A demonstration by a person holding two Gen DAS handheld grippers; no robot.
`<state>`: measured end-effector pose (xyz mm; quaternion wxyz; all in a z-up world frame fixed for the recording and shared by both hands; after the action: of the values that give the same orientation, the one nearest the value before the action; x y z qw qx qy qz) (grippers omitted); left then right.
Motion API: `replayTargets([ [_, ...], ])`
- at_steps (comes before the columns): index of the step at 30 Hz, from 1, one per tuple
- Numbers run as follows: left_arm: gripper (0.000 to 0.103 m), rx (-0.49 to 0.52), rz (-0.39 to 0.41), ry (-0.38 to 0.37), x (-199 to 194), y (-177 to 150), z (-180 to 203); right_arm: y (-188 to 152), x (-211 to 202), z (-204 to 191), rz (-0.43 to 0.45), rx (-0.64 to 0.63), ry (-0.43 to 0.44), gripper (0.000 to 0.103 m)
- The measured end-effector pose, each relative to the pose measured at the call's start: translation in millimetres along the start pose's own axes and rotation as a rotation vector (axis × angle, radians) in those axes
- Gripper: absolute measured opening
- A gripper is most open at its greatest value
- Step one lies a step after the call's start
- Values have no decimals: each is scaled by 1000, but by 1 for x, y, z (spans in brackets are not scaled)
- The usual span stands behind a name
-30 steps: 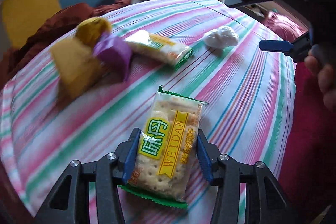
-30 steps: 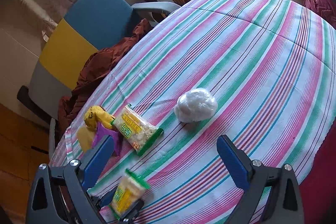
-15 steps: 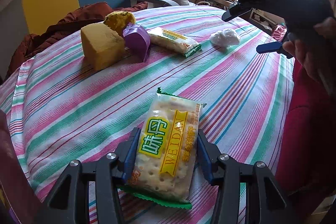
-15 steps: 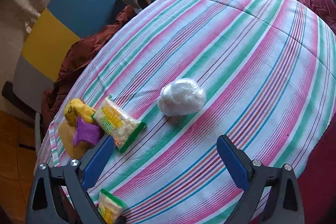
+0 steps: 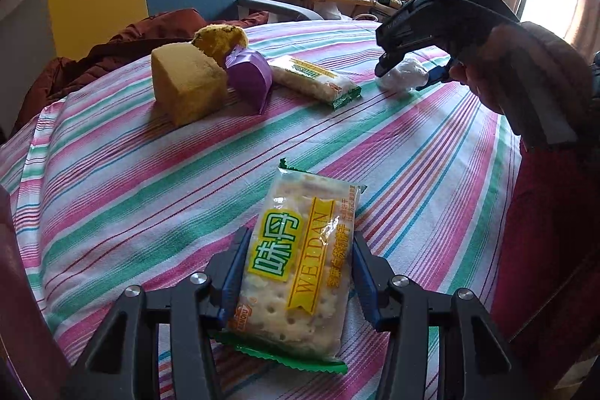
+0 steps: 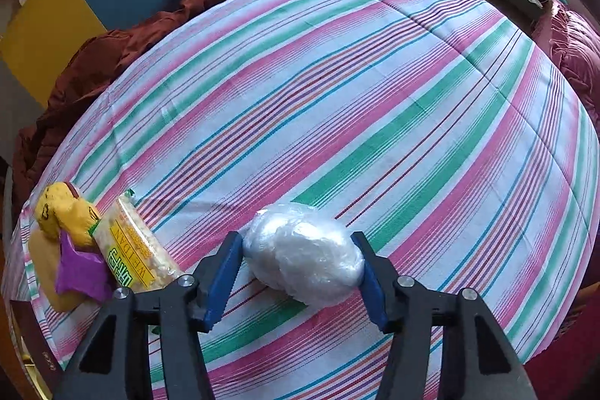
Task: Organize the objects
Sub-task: 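Grasp the second clear plastic-wrapped ball with the right gripper, then carry the cracker packet and plastic ball into the gold tray and release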
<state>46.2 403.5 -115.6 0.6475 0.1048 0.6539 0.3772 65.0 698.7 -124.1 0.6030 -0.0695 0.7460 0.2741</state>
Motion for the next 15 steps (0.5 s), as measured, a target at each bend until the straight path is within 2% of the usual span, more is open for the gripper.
replayTargets([
  [2,52,-2,3,1,0,0,0,1,-4,4,14,18,20,48],
  [6,51,-30,10,-12,-2,0,-3,1,-10,3,36,17,64,47],
  [11,50,-42,-11,8,-10,-2,-1,2,-18,-6,80,-34,80,47],
  [15,50,-73,-22,25,-24,-5,-4,4,-26,-1,114,-28,118,47],
])
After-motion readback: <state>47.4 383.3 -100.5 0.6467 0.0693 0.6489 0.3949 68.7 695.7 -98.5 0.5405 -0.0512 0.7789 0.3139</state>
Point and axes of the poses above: each gripper's, at about its wrist camera, not at the fingertips, and x roughly the way its jaws point, z to its right, y to its top, the point moved 5 cm from there along x, roughly the way its jaws point, and after that the axes turned 2 degrees about -y, right-handed, at the moved point
